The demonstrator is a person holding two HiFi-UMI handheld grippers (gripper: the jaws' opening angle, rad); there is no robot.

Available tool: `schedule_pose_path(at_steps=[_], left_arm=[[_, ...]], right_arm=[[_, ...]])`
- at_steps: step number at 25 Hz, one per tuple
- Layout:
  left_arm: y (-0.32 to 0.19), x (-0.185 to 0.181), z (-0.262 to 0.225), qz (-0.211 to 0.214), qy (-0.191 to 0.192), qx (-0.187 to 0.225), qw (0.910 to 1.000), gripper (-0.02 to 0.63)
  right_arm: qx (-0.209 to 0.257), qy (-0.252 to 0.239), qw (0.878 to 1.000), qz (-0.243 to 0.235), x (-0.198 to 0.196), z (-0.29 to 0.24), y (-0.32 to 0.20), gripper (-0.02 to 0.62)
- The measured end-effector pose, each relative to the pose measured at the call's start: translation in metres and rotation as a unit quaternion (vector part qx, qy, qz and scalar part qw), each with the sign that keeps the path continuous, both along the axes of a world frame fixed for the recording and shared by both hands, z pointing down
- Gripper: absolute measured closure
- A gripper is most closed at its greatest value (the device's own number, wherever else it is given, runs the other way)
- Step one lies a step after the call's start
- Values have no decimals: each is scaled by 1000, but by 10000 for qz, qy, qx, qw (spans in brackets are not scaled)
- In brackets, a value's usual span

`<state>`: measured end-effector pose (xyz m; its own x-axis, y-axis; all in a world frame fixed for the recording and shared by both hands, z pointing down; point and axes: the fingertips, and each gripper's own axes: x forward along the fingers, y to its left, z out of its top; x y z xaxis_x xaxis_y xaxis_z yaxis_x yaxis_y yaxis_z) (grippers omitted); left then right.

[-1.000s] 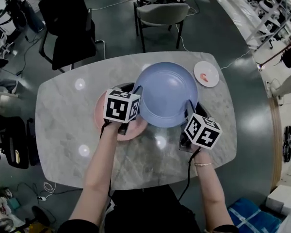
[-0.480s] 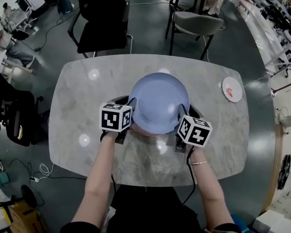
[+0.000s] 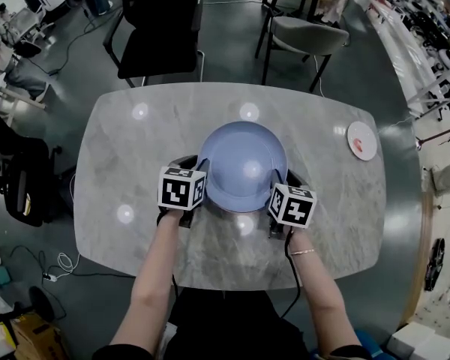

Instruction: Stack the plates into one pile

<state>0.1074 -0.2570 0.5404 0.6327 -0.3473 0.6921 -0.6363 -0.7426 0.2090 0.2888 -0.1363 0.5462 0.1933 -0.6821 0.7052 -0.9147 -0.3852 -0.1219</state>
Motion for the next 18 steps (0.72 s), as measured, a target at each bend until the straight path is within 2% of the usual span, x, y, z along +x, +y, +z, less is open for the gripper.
schedule_pose_path(at_steps=[6, 10, 14, 18], left_arm=[[0, 1, 7, 41, -117, 175, 9998, 497], [-1, 2, 8, -12, -6, 258, 9997, 496], [-1, 1, 1, -120, 156, 438, 9988, 493], [-1, -1, -27, -178, 445, 790, 9957, 511]], right_arm=[[-127, 34, 9999, 37, 1, 11, 3, 472], [-65, 43, 9999, 135, 5, 13, 4, 462], [229, 195, 9993, 207, 12, 1, 4, 462], [768, 440, 9959, 177, 10, -30, 1, 462]])
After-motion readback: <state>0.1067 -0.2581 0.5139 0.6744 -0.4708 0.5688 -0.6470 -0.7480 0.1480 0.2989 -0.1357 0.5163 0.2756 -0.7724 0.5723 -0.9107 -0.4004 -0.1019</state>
